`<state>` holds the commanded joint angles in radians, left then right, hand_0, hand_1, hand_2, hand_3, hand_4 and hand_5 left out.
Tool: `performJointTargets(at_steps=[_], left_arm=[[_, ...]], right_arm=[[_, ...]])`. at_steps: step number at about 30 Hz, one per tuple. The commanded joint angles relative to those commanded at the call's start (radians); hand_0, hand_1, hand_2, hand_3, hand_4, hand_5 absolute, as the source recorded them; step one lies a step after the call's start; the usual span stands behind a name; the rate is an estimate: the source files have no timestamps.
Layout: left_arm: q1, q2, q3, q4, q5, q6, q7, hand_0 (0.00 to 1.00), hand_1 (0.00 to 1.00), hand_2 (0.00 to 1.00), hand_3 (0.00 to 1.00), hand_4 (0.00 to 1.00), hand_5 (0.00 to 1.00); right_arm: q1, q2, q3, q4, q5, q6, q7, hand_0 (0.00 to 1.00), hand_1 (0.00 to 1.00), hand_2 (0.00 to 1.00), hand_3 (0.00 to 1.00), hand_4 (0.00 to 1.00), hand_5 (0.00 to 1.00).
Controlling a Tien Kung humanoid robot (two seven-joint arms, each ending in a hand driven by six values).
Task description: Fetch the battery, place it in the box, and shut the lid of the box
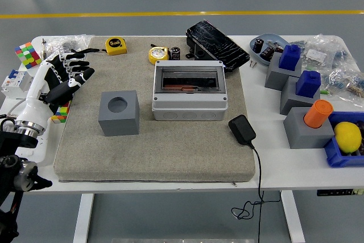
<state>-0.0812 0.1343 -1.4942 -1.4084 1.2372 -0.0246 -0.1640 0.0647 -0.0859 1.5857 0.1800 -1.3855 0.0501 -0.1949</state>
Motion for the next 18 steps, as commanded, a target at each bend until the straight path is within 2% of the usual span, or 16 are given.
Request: performJointTargets(at_steps=[18], left_arm=[[0.008,-0.005,-0.007,-0.007,0.001,-0.001,0.000,0.499,0.582,0.571,0.605,0.998,0.290]], right_arm=[[-0.005,-0.002,0.010,0.000,-0.004,-0.001,-0.001,0.741,0.707,0.709,0.705,0.998,0.554]])
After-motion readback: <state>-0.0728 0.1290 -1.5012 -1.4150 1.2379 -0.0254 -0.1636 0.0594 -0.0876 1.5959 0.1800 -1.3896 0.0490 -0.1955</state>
